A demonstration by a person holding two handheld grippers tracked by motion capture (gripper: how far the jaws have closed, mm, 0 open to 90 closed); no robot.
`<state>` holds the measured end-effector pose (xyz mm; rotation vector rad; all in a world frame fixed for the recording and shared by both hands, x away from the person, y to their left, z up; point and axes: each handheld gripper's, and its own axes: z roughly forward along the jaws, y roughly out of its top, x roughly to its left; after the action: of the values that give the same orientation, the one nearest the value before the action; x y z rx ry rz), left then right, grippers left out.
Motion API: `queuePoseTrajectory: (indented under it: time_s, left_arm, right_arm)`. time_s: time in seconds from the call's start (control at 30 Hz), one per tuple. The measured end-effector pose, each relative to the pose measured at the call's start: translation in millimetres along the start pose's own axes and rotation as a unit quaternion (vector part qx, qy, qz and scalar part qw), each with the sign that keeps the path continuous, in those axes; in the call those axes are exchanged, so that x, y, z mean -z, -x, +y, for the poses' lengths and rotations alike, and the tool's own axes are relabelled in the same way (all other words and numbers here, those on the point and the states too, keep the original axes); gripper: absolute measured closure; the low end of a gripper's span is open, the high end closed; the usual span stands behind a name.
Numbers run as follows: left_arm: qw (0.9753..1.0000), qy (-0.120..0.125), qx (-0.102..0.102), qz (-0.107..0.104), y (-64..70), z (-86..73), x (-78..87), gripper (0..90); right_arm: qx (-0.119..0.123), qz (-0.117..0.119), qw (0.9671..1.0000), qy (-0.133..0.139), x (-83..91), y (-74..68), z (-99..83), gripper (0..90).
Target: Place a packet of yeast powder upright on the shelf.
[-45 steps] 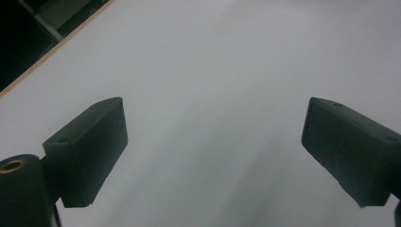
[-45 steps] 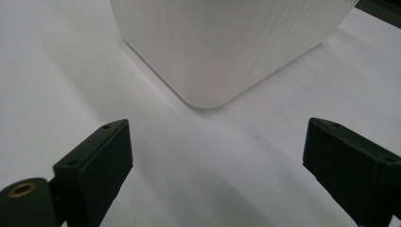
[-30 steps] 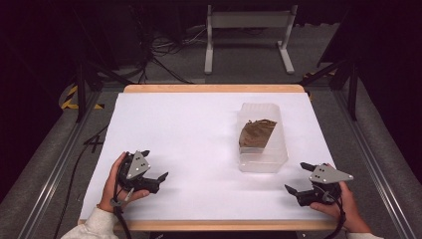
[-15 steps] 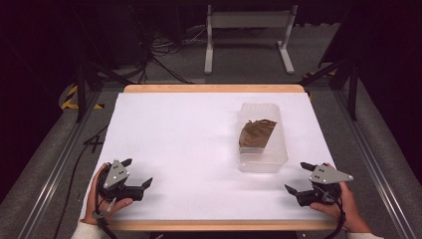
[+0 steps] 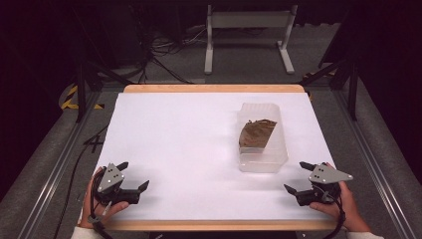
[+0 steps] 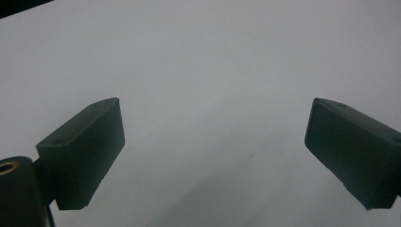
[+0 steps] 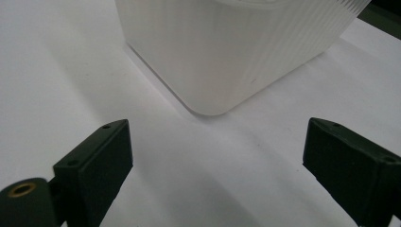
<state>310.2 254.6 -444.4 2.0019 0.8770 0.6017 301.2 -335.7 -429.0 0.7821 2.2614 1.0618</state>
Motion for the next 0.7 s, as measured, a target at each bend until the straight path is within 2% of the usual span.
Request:
queuePoseTrajectory:
  time_s: [0.7]
  left_arm:
    - [1.0000,-0.005,-0.003,0.002,1.6,1.4,-2.1,5.7]
  right_arm:
    - [-0.002,-0.003,1.0000,0.000,0.3,1.8,-1.0,9.5]
